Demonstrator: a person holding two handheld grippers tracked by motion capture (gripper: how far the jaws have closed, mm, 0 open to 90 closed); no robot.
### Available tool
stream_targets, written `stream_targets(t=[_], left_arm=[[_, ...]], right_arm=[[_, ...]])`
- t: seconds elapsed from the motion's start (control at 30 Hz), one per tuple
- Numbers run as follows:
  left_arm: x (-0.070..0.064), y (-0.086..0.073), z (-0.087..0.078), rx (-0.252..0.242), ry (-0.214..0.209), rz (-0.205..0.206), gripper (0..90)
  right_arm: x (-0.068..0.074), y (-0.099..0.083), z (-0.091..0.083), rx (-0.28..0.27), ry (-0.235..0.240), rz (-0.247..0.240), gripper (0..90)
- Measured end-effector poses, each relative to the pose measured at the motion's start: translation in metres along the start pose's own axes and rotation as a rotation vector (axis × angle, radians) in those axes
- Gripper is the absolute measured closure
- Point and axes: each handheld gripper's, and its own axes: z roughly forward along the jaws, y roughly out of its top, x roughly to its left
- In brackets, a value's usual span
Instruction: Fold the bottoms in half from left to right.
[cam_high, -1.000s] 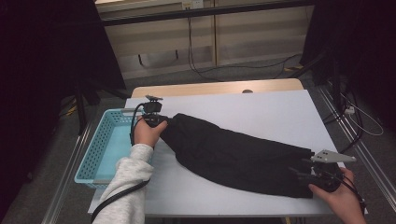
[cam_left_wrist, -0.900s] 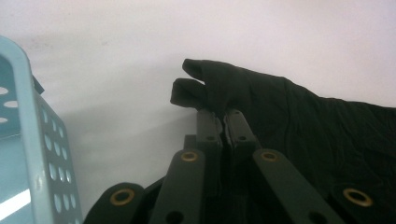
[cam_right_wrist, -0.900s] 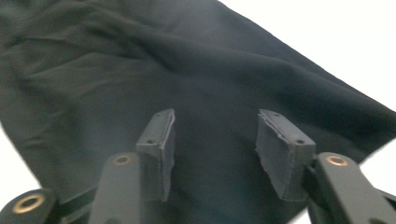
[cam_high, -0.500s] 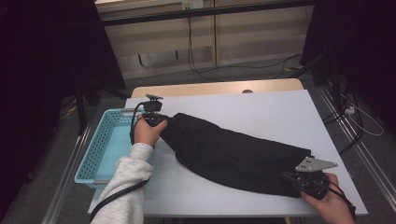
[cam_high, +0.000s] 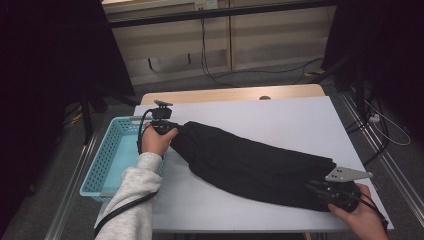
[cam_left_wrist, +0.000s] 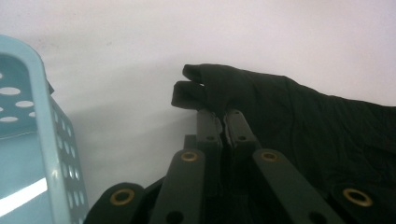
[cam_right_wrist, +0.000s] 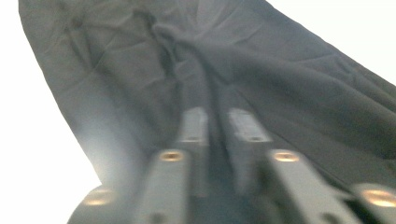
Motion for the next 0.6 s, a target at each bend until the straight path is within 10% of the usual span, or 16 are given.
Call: stream_targets(t=[0.6], left_arm=[[-0.004,0.006,-0.011,-0.002,0.029,0.008,86.5]], right_arm=[[0.007,0.021,0.019,-0.108,-0.018,0.041,21.2]])
